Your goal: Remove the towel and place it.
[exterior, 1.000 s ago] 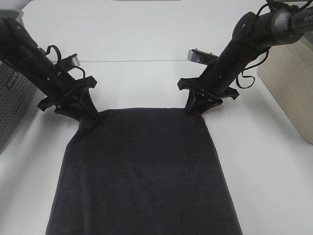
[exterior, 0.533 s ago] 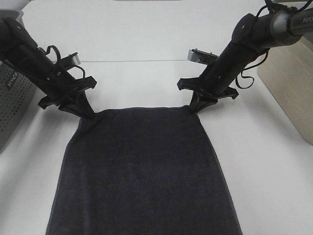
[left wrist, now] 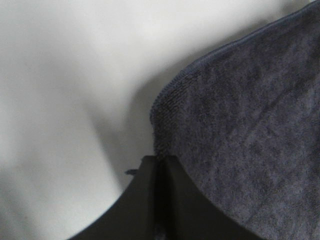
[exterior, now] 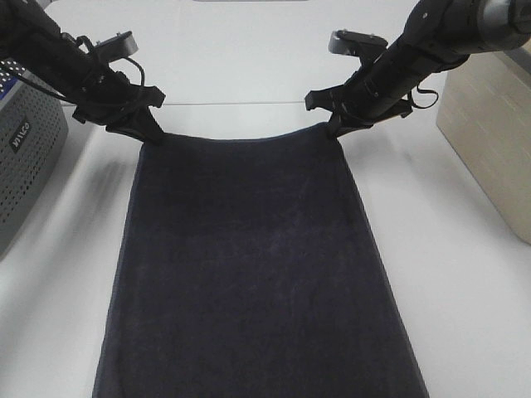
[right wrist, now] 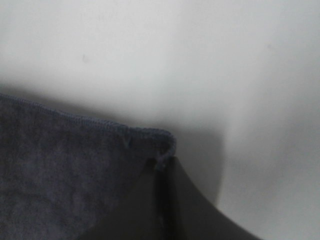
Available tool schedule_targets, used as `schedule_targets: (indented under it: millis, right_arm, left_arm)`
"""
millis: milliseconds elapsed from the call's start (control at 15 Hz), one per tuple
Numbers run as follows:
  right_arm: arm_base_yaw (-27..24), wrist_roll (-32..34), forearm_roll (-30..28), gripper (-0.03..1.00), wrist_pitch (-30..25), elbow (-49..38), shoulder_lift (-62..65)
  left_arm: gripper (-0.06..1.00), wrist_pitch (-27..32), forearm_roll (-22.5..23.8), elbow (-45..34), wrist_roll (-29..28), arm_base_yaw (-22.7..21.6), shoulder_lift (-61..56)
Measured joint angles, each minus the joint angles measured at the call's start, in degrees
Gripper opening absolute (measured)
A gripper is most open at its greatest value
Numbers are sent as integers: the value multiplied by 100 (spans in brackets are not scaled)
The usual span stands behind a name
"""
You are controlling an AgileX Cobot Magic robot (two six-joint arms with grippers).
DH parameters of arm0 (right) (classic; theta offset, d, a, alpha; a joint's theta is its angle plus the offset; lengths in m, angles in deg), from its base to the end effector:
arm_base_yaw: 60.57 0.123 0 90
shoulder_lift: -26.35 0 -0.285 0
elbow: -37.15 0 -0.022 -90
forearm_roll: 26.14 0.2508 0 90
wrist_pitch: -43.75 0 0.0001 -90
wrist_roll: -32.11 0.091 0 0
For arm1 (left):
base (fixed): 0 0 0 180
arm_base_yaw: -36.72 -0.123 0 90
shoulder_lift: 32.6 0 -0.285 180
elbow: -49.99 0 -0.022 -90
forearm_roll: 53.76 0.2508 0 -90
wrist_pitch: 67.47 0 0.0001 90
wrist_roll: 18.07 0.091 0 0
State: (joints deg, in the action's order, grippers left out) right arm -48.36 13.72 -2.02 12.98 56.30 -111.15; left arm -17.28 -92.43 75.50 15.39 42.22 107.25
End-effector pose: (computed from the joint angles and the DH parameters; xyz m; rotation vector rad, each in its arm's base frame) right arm 0.4747 0.1222 0.1412 -0.2948 2.5556 0.3684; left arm 0.4795 -0.0901 0.1497 0.4102 2.6407 -0.6785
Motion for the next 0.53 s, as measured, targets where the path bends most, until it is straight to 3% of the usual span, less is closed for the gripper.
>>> schedule_targets:
  millis: [533]
  right_arm:
    - [0,-252,-34,2,1896,-6,23]
  left_arm:
    - [1,-2343,-6,92,1175,355,0]
